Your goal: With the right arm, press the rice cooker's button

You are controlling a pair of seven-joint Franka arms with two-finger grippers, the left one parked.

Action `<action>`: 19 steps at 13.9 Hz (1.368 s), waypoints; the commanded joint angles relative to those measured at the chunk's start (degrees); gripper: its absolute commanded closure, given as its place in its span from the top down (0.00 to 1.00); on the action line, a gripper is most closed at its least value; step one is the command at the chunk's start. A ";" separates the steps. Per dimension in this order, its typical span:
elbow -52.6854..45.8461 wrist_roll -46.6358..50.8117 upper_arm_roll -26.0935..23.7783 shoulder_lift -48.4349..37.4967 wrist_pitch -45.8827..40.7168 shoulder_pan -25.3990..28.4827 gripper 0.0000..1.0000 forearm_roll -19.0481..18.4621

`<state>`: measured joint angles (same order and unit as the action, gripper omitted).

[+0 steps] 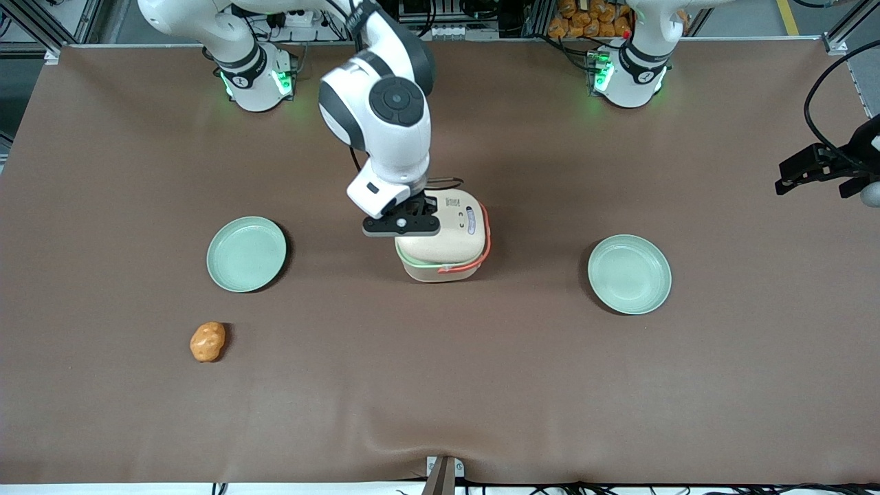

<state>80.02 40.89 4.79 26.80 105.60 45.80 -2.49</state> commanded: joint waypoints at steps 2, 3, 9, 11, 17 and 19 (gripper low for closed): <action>-4.17 -0.19 -0.31 -3.59 -8.29 -4.04 0.04 1.70; -4.17 -0.45 -0.31 -4.73 -9.78 -5.27 0.40 1.44; -4.17 -12.21 -0.22 -12.20 -17.52 -16.95 1.00 1.08; -4.17 -18.79 -0.22 -14.57 -20.42 -21.87 1.00 1.52; -3.47 -28.92 -0.31 -19.85 -25.00 -33.83 1.00 1.52; -2.42 -31.55 -0.40 -20.73 -24.92 -37.08 1.00 1.78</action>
<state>75.38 11.52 5.61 7.87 80.63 11.97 -1.62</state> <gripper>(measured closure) 0.000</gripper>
